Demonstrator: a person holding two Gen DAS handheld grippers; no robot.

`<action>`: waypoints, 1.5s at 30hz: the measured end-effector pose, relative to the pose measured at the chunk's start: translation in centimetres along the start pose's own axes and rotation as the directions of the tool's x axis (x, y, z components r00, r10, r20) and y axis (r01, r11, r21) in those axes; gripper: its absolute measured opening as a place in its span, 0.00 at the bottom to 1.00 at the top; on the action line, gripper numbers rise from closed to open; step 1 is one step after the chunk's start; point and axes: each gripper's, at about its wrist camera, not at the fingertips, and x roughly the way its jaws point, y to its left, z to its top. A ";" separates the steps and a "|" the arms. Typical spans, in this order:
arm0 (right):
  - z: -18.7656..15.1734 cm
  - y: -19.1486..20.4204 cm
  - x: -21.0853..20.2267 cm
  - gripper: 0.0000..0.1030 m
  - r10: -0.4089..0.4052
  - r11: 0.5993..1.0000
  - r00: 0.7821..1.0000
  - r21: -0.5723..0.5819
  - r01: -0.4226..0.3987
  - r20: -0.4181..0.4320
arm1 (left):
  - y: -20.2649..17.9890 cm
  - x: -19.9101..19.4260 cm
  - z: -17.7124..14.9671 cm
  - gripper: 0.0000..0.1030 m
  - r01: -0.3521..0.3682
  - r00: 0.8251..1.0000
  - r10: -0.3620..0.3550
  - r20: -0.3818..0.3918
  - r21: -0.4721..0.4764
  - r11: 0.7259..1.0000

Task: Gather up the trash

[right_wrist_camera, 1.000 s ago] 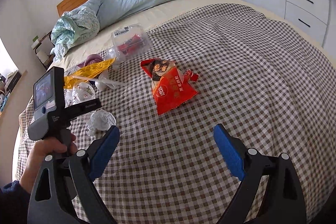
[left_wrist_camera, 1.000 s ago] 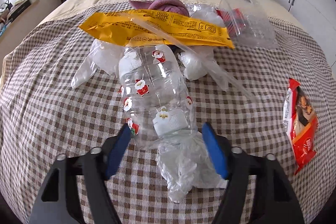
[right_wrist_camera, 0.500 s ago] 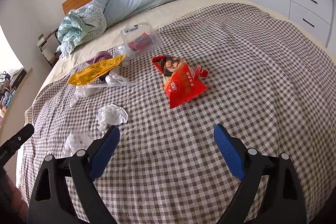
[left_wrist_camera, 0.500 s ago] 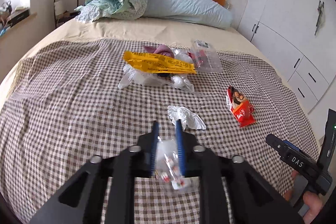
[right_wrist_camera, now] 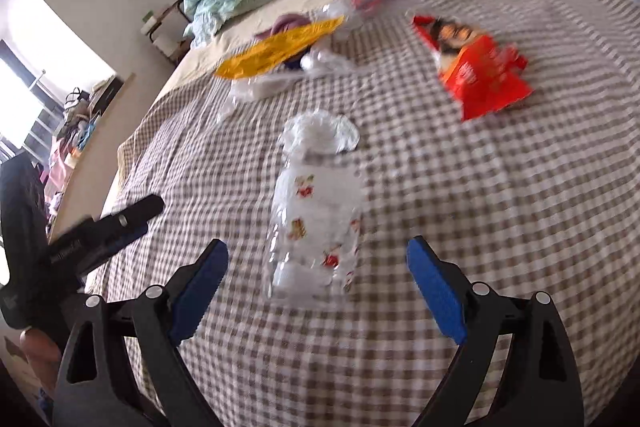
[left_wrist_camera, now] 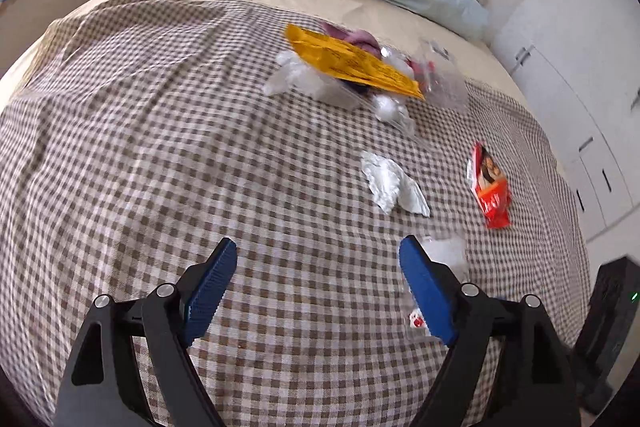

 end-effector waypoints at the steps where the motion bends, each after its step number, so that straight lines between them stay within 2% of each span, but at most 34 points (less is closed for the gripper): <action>1: -0.3 0.4 1.1 0.85 -0.021 1.000 0.999 -0.012 0.021 -0.033 | 0.5 -0.3 0.2 0.78 -0.001 1.000 0.001 0.005 -0.017 1.000; 4: -1.3 2.1 3.3 0.85 -0.009 0.999 0.996 -0.050 0.004 -0.093 | 0.4 -0.6 0.3 0.78 0.005 1.000 -0.005 0.009 -0.003 1.000; 6: -1.5 3.1 3.6 0.84 -0.040 0.995 0.997 -0.090 0.034 -0.067 | -0.3 -0.5 0.1 0.78 0.016 1.000 -0.016 0.002 0.021 1.000; 7: -1.5 3.4 3.3 0.80 -0.071 0.991 0.997 -0.113 0.066 -0.036 | -0.7 -0.6 0.0 0.78 0.017 1.000 -0.017 0.002 0.033 0.999; 8: -1.4 3.6 3.0 0.65 -0.086 0.987 0.996 -0.135 0.083 -0.017 | -1.0 -0.6 0.0 0.78 0.017 1.000 -0.017 0.004 0.044 0.999; 9: -1.3 3.7 2.5 0.55 -0.109 0.984 0.994 -0.144 0.107 -0.004 | -1.3 -0.7 -0.1 0.78 0.014 1.000 -0.014 0.009 0.054 0.998; 11: -1.1 4.1 0.6 0.55 -0.172 0.968 0.985 -0.178 0.175 0.031 | -1.5 -0.9 -0.1 0.78 0.006 1.000 -0.008 0.022 0.074 0.997; 13: -0.5 5.3 -2.5 0.54 -0.148 0.962 0.988 -0.225 0.154 0.044 | -1.4 -0.9 -0.1 0.78 -0.002 1.000 -0.001 0.031 0.082 0.997; 15: 0.4 7.3 -7.1 0.55 -0.090 0.949 0.988 -0.289 0.123 0.125 | -1.1 -0.8 0.0 0.78 -0.019 1.000 0.018 0.017 0.075 0.997; 16: 0.7 8.4 -8.0 0.55 -0.113 0.927 0.984 -0.341 0.154 0.136 | -0.9 -0.8 0.0 0.78 -0.019 1.000 0.018 0.017 0.069 0.997; 17: 1.2 9.3 -7.9 0.54 -0.170 0.894 0.979 -0.400 0.203 0.115 | -0.8 -1.0 0.1 0.78 -0.014 1.000 0.013 0.022 0.062 0.998; 18: 1.8 9.5 -8.4 0.54 -0.185 0.889 0.975 -0.402 0.218 0.121 | -0.8 -1.1 0.2 0.78 -0.009 1.000 0.007 0.026 0.056 0.998; 19: 2.2 9.3 -9.3 0.54 -0.144 0.907 0.979 -0.377 0.190 0.146 | -0.8 -1.3 0.2 0.78 -0.002 1.000 0.000 0.029 0.054 0.999; 20: 2.4 8.8 -8.3 0.54 -0.134 0.907 0.982 -0.382 0.174 0.130 | -0.8 -1.5 0.2 0.78 0.004 0.999 -0.006 0.035 0.055 0.998; 21: 2.1 8.2 -4.9 0.54 -0.239 0.874 0.971 -0.431 0.225 0.020 | -0.8 -1.6 0.2 0.78 0.008 0.999 -0.010 0.041 0.056 0.998; 22: 1.4 7.3 -3.1 0.54 -0.340 0.853 0.939 -0.436 0.285 -0.051 | -0.8 -1.7 0.3 0.78 0.009 0.999 -0.012 0.044 0.055 0.998; 23: 0.9 7.0 -4.1 0.53 -0.302 0.867 0.953 -0.422 0.264 -0.025 | -0.8 -1.7 0.3 0.78 0.003 0.999 -0.005 0.042 0.052 0.999; 24: 0.5 6.9 -5.0 0.53 -0.216 0.889 0.976 -0.412 0.200 0.006 | -0.7 -1.7 0.3 0.78 -0.002 0.999 0.000 0.040 0.048 0.999; 25: 0.1 6.3 -3.8 0.54 -0.236 0.890 0.971 -0.409 0.203 -0.031 | -0.6 -1.8 0.3 0.78 0.002 0.999 -0.004 0.042 0.046 0.999; 26: -0.4 5.4 -1.9 0.54 -0.310 0.872 0.947 -0.423 0.248 -0.082 | -0.5 -1.9 0.4 0.78 0.007 0.999 -0.009 0.048 0.043 0.999; 27: -0.9 5.0 -1.1 0.54 -0.350 0.856 0.932 -0.436 0.278 -0.093 | -0.5 -1.8 0.4 0.78 0.004 0.999 -0.006 0.049 0.039 0.999; 30: -2.1 4.6 -2.5 0.54 -0.285 0.874 0.956 -0.427 0.230 -0.069 | -0.8 -1.3 0.1 0.78 0.012 1.000 -0.014 0.025 0.058 0.998; 33: -2.5 4.6 -4.9 0.54 -0.295 0.865 0.956 -0.429 0.261 -0.012 | -1.2 -0.7 0.0 0.78 0.006 1.000 -0.007 0.016 0.072 0.997; 35: -1.7 4.2 -7.4 0.54 -0.250 0.888 0.968 -0.393 0.240 0.026 | -1.4 0.1 -0.3 0.78 0.025 1.000 -0.024 -0.016 0.072 0.997; 37: -1.2 4.1 -8.9 0.54 -0.241 0.886 0.970 -0.401 0.234 0.034 | -1.8 0.7 -0.6 0.78 0.056 0.998 -0.053 -0.046 0.073 0.996; 39: -1.1 4.3 -10.0 0.54 -0.224 0.874 0.974 -0.440 0.208 0.016 | -2.5 1.1 -0.9 0.78 0.124 0.991 -0.120 -0.061 0.065 0.990; 40: -1.3 4.2 -10.6 0.54 -0.205 0.874 0.979 -0.449 0.187 0.010 | -3.0 1.2 -1.1 0.78 0.188 0.981 -0.184 -0.062 0.064 0.980; 42: -1.8 4.1 -11.4 0.54 -0.181 0.872 0.983 -0.464 0.155 -0.013 | -4.4 1.7 -1.4 0.78 0.323 0.944 -0.317 -0.096 0.064 0.944; 43: -1.9 3.9 -11.4 0.54 -0.173 0.874 0.985 -0.464 0.144 -0.021 | -4.9 2.1 -1.6 0.78 0.366 0.927 -0.358 -0.114 0.055 0.929; 45: -2.3 3.2 -11.2 0.54 -0.200 0.875 0.979 -0.455 0.167 -0.024 | -5.6 2.9 -1.9 0.78 0.395 0.912 -0.388 -0.130 0.033 0.918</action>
